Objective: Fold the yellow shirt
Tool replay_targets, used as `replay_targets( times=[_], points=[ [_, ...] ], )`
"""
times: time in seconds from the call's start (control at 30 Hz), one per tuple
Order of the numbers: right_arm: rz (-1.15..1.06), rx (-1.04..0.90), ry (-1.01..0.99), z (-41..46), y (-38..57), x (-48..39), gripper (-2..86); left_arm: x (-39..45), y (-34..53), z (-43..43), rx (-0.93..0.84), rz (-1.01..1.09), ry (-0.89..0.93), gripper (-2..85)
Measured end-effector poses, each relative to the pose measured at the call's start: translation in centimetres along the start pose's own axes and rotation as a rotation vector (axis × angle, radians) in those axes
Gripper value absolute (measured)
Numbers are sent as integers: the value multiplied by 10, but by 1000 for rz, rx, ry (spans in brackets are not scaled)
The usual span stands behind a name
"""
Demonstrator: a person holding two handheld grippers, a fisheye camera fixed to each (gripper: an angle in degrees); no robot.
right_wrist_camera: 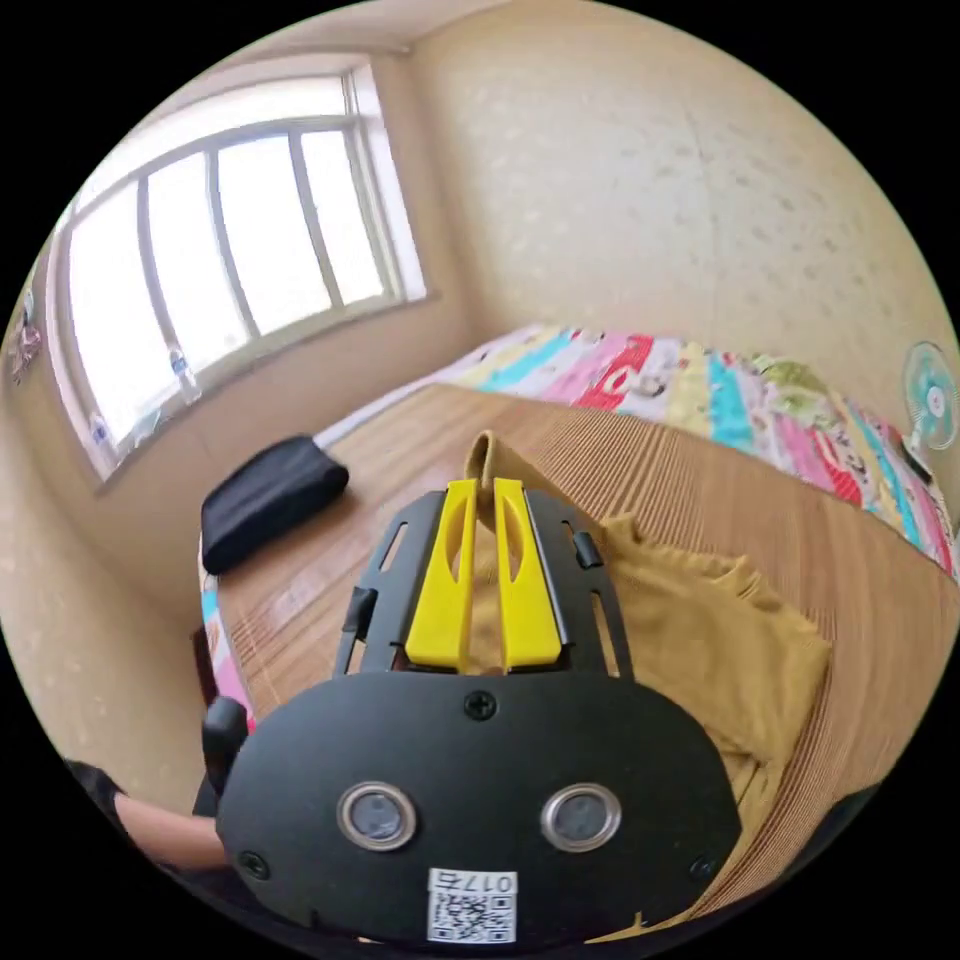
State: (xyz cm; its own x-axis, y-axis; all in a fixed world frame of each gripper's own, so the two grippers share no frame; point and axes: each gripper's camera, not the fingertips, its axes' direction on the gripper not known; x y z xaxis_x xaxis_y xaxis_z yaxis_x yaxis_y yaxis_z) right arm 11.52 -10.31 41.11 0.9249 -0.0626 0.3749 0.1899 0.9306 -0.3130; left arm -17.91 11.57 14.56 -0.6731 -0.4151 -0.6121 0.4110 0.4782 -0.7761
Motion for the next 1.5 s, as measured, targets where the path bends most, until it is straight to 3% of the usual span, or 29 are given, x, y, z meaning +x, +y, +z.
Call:
replay_targets(
  times=[0.07,0.13,0.3,0.43,0.6,0.67,0.8,0.9,0.97,1.23,1.37,1.5],
  points=[
    [-141,-410,-133,82,49,-13,22,1,-1,-2,1,-2,5,-9],
    [-228,-514,-102,98,84,-20,18,1,-2,-3,1,-3,6,-9],
    [-276,-423,-116,26,128,8,11,4,-3,-5,1,-4,10,-8],
    [-209,-316,8,-25,155,54,19,8,-5,-7,0,-3,5,-8],
    [-171,-364,-25,-1,159,62,58,10,-6,-10,0,-6,10,-8],
    [-213,-319,112,15,157,51,62,11,-6,-11,0,-8,15,-8],
    [-128,-317,169,42,139,69,73,12,-6,-13,0,-10,19,-8],
    [-22,-445,191,81,131,107,88,12,-6,-14,0,-13,24,-8],
    [-76,-527,197,107,139,121,80,12,-5,-15,0,-16,29,-7],
    [-36,-477,91,15,136,141,44,14,-4,-18,4,-18,38,-8],
    [34,-609,78,25,174,173,65,15,-2,-19,4,-19,40,-8],
    [-27,-465,49,-5,173,134,100,17,-1,-20,5,-19,39,-8]
  ],
)
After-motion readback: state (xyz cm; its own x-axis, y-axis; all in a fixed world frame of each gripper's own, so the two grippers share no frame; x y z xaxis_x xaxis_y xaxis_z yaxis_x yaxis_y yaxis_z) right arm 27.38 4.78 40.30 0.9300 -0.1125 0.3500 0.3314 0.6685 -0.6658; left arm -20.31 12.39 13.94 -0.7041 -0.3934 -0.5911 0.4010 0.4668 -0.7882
